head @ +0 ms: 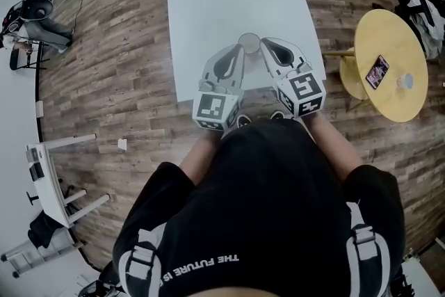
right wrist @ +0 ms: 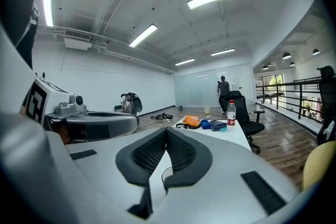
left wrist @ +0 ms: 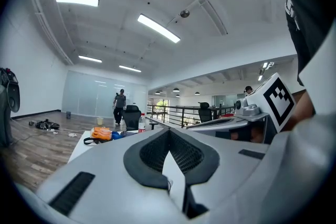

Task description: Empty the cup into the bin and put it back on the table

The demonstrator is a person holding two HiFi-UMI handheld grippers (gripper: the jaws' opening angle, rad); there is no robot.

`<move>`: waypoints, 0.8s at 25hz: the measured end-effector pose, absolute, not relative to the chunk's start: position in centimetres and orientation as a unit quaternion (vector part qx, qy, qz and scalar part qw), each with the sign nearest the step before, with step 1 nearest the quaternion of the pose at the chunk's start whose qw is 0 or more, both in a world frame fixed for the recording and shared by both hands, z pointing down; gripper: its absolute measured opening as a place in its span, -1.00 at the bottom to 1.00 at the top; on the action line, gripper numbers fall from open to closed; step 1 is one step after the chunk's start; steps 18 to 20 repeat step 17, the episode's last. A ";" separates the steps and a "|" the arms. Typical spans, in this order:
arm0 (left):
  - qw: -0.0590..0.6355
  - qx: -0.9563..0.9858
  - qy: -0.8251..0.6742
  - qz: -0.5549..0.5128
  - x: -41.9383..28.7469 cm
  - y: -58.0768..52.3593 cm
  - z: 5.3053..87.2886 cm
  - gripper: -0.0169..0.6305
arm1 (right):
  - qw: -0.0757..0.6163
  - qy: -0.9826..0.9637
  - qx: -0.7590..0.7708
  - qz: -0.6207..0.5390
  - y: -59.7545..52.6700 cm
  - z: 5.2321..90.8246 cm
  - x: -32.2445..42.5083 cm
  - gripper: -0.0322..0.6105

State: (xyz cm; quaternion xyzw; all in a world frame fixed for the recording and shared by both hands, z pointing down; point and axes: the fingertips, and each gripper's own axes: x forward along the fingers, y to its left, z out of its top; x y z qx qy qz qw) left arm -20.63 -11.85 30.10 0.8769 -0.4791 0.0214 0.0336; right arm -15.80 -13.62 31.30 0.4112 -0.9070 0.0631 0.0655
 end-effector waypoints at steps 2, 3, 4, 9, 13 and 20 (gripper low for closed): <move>0.034 0.877 -0.479 0.021 -20.5 -11.9 30.2 -0.88 | 0.068 -0.908 0.409 0.059 -13.6 31.4 -16.0 -0.85; 0.033 0.877 -0.479 0.022 -20.4 -11.9 30.1 -0.88 | 0.069 -0.909 0.407 0.059 -13.6 31.4 -16.0 -0.85; 0.032 0.877 -0.478 0.022 -20.3 -11.9 30.1 -0.88 | 0.070 -0.909 0.406 0.060 -13.5 31.4 -16.0 -0.85; 0.028 0.879 -0.475 0.021 -19.8 -12.1 29.5 -0.88 | 0.068 -0.908 0.409 0.060 -13.7 31.1 -15.6 -0.85; 0.028 0.880 -0.474 0.023 -19.7 -11.9 29.7 -0.88 | 0.066 -0.907 0.411 0.064 -13.7 31.2 -15.5 -0.85; 0.029 0.880 -0.474 0.020 -19.7 -11.9 29.6 -0.88 | 0.068 -0.908 0.409 0.060 -13.7 31.2 -15.6 -0.85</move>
